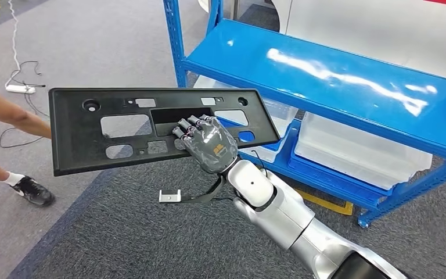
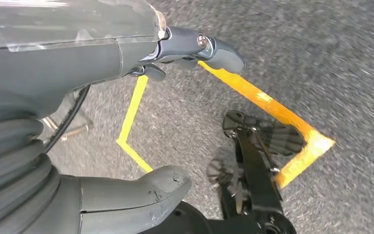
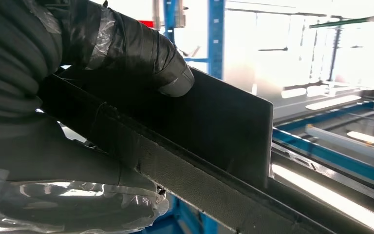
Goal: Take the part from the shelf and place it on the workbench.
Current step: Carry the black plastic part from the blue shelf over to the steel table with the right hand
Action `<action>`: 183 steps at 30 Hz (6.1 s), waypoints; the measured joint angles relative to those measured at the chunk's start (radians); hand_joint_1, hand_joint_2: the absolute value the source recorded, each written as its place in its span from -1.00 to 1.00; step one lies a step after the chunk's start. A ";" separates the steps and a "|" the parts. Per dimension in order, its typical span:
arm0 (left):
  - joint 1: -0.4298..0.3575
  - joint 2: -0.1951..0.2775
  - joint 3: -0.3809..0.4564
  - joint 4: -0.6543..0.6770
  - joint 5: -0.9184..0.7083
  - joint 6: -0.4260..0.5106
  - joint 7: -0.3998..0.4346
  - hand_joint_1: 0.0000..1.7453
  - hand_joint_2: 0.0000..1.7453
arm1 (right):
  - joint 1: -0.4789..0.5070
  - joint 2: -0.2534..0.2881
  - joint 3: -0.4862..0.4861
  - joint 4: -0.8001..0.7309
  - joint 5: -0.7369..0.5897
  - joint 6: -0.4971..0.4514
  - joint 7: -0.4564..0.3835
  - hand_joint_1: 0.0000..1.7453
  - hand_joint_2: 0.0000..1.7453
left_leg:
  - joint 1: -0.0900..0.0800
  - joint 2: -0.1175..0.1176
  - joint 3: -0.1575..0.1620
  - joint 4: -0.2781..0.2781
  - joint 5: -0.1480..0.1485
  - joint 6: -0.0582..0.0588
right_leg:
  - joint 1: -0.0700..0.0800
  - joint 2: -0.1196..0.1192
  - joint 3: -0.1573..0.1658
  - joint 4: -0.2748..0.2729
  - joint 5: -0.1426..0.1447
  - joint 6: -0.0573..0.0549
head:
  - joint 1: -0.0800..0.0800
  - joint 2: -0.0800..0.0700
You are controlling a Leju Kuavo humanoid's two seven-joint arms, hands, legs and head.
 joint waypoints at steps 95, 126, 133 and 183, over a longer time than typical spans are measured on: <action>0.014 -0.074 -0.044 0.003 -0.154 0.052 -0.035 -1.00 1.00 | 0.322 -0.418 -0.236 -0.307 0.014 -0.102 -0.006 1.00 1.00 | -0.010 -0.050 -0.005 0.016 -0.012 -0.004 | -0.016 0.058 0.057 -0.130 0.037 0.036 | -0.007 0.000; 0.011 -0.074 -0.048 0.003 -0.189 0.090 -0.035 -1.00 1.00 | 0.316 -0.422 -0.260 -0.307 0.021 -0.093 -0.007 1.00 1.00 | -0.010 -0.023 0.019 0.009 -0.020 0.012 | -0.014 0.008 0.029 -0.079 0.056 0.044 | -0.006 0.000; 0.014 -0.074 -0.049 0.003 -0.194 0.099 -0.035 -1.00 1.00 | 0.306 -0.423 -0.261 -0.306 0.021 -0.083 -0.007 1.00 1.00 | -0.010 -0.036 -0.009 0.036 -0.032 -0.010 | -0.017 0.041 0.054 -0.141 0.045 0.030 | -0.008 0.000; 0.001 -0.040 -0.006 0.003 -0.183 0.039 -0.003 -1.00 1.00 | -0.032 -0.221 -0.045 -0.133 -0.041 0.159 -0.005 1.00 1.00 | -0.010 0.026 -0.006 -0.001 0.003 0.021 | -0.005 -0.029 -0.057 0.113 -0.079 0.038 | -0.013 0.000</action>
